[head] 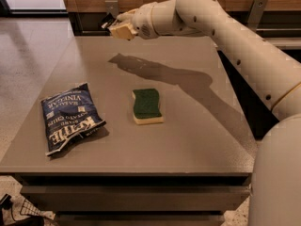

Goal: Pick rxbar chocolate

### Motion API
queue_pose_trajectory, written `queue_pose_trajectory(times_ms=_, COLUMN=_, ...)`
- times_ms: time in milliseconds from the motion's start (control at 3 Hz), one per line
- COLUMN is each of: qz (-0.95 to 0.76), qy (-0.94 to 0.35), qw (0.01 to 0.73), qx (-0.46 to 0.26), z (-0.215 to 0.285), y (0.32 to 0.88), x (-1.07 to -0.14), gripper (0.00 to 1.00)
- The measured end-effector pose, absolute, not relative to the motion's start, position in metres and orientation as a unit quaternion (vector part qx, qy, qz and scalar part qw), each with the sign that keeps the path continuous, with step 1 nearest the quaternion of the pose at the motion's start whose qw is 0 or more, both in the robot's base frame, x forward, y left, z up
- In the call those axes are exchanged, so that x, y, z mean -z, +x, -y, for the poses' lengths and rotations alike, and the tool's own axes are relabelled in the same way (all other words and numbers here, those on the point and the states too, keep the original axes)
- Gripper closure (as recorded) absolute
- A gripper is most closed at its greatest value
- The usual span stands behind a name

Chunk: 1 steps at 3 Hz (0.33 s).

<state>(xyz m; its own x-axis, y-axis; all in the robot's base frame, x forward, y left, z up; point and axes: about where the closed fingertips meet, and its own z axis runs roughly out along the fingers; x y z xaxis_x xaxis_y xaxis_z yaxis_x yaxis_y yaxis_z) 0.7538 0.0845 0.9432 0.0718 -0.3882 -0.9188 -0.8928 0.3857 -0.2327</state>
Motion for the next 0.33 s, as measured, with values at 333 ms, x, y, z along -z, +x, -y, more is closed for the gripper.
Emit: queue_pose_trajectory(times_ms=333, qz=-0.617, qy=-0.517, qw=0.549, qx=-0.226, z=-0.0668, y=0.7378, x=-0.9602, gripper=1.00)
